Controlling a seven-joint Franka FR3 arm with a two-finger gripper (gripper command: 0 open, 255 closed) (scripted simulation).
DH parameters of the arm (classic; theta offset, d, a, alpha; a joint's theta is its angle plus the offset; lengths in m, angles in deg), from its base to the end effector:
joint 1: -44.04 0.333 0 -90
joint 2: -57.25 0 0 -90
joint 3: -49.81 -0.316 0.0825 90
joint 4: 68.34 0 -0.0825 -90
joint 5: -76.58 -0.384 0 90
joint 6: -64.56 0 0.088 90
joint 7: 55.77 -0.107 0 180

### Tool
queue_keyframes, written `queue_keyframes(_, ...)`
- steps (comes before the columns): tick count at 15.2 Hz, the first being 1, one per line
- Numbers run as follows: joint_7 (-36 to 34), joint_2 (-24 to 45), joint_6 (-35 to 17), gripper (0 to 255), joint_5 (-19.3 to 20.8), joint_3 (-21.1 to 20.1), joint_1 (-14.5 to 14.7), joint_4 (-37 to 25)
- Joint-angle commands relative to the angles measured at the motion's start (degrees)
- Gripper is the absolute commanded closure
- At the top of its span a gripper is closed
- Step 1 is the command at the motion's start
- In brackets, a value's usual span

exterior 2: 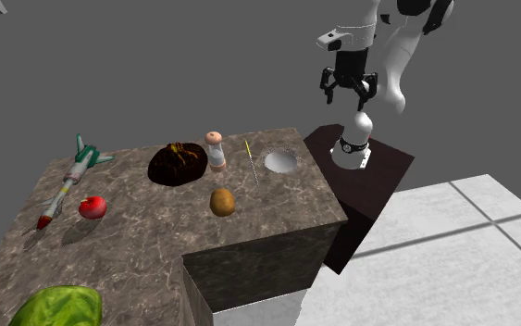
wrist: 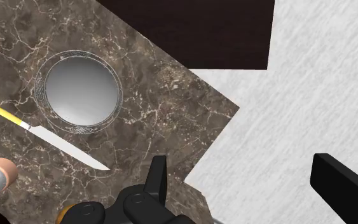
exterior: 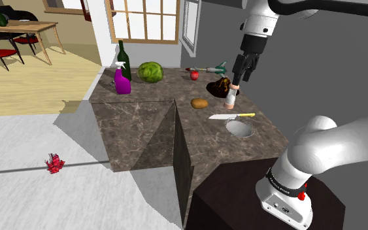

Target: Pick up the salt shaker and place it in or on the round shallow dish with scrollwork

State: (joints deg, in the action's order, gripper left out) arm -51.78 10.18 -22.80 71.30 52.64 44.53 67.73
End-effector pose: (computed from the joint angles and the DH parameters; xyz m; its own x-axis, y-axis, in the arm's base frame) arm 0.2923 -0.0064 0.5888 0.9986 0.0492 -0.0199 0.0463 -0.9905 -0.1296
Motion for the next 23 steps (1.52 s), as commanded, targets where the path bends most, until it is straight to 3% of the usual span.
queue_keyframes(1, 0.0, 0.0, 0.0, 0, 0.0, 0.0, 0.0, 0.0)
queue_keyframes(13, 13.2, 14.8, -11.8, 0, 7.4, 12.3, -3.9, -2.1)
queue_keyframes(23, 24.8, 32.7, -20.0, 0, 7.0, 22.0, -5.4, -11.1)
